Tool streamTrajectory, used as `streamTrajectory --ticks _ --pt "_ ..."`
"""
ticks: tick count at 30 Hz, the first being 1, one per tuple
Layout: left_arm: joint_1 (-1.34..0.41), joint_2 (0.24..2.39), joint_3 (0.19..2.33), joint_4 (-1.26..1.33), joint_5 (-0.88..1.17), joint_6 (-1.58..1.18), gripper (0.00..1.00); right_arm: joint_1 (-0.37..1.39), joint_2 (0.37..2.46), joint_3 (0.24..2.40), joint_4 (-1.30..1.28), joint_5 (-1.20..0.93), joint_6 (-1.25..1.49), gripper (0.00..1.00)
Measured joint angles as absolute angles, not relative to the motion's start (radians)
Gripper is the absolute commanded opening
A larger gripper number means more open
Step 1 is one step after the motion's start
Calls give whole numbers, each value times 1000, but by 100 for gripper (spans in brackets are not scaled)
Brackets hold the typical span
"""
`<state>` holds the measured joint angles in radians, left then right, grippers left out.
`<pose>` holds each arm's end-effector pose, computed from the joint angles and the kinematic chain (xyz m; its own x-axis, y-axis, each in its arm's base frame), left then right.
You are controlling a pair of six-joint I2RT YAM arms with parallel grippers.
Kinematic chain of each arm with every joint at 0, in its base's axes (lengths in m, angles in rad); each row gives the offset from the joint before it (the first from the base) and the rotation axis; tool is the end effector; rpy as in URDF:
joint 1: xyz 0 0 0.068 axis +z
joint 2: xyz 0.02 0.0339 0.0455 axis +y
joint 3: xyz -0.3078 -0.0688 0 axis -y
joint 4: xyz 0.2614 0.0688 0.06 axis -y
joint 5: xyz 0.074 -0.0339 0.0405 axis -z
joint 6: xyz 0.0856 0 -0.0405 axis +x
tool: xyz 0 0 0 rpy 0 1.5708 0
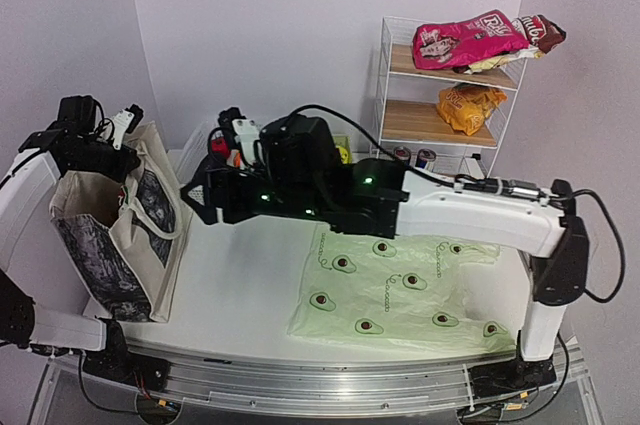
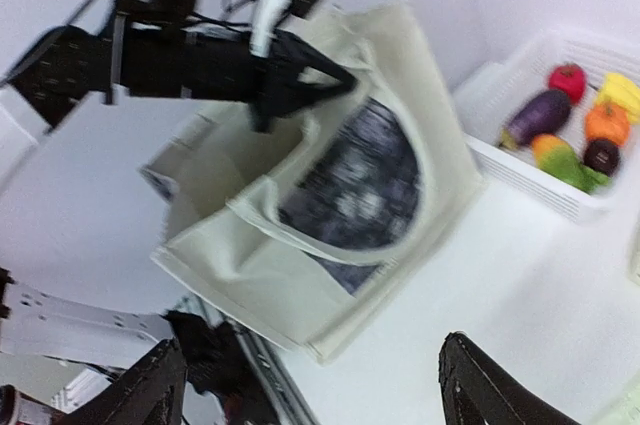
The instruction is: Place the mixed food into the grocery bags and tie them
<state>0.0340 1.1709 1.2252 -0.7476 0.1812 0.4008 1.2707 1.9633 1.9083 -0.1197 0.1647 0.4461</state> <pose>0.2800 -0.0059 0.3700 -0.5471 0.3654 -0.7531 0.3460 0.9180 0.1940 0.1784 0.5290 0.4159 -0.4324 0.0426 -0.9007 -0.7849 0.4739 0.3992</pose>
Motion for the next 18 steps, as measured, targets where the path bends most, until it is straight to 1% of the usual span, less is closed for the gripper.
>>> streamTrajectory --ticks 4,6,13,18 --pt "36 1142 1214 -766 244 430 35 1216 1810 1742 -322 267 481 86" --pt "37 1129 1215 -770 267 439 43 1162 1739 1653 -420 301 526 88" --pt "39 1112 1241 -806 312 426 64 921 1442 1226 -762 424 733 92" --pt "40 1101 1287 -852 345 412 77 742 1204 941 -931 414 841 91"
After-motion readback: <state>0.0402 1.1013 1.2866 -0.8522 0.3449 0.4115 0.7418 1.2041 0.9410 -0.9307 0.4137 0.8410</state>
